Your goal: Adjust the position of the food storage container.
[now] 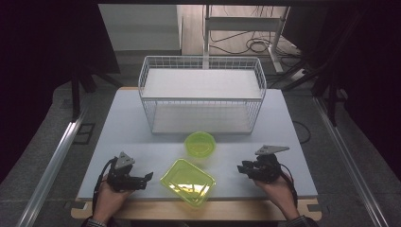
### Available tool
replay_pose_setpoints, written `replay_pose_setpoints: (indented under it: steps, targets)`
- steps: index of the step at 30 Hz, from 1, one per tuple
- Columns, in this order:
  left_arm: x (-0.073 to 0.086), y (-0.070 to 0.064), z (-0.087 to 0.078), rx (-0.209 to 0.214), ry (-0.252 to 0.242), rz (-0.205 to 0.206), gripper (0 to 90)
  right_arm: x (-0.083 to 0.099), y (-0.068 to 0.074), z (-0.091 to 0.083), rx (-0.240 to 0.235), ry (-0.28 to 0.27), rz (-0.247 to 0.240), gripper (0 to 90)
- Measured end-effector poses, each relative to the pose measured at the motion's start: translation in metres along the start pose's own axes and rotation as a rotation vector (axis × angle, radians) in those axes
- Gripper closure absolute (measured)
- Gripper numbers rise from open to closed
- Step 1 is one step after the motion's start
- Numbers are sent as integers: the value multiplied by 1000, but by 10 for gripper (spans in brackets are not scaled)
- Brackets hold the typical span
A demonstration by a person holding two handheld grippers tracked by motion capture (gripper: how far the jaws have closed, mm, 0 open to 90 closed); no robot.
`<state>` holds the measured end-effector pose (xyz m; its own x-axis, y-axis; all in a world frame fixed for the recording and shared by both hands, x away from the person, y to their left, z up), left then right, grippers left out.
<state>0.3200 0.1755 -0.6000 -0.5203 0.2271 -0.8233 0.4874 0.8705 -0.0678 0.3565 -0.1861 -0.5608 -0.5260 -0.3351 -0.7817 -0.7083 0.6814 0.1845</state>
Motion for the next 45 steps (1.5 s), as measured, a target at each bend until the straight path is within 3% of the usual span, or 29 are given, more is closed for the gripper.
replay_pose_setpoints:
  steps: [9, 14, 19, 24, 37, 45]
  targets:
    - [0, -1, 3, -29, -4, 52, 18, -22, 16, 7, -55, -17, -54, 892]
    - [-1, 0, 3, -33, -6, 54, 15, -34, 23, 15, -60, -7, -94, 895]
    - [-1, 0, 3, -34, -11, 46, 15, -57, 39, 31, -83, -12, -150, 895]
    - [-1, 0, 3, -33, -9, 48, 14, -70, 48, 46, -100, -8, -176, 894]
    - [1, 0, 4, -40, 2, 56, 14, -104, 72, 90, -180, -26, -169, 893]
    - [1, 0, 4, -43, 5, 61, 14, -113, 92, 129, -220, 12, -213, 892]
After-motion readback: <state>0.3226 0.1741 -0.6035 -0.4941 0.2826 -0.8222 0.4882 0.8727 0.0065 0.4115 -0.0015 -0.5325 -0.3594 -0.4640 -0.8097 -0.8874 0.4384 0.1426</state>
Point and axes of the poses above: each handheld gripper's, and its own axes: z roughly forward along the jaws, x roughly out of its underside, y roughly to its left, the point moved 10 cm from there along z, roughly forward along the jaws, and after that the axes turned 7 degrees about -y, right-handed, at the moved point
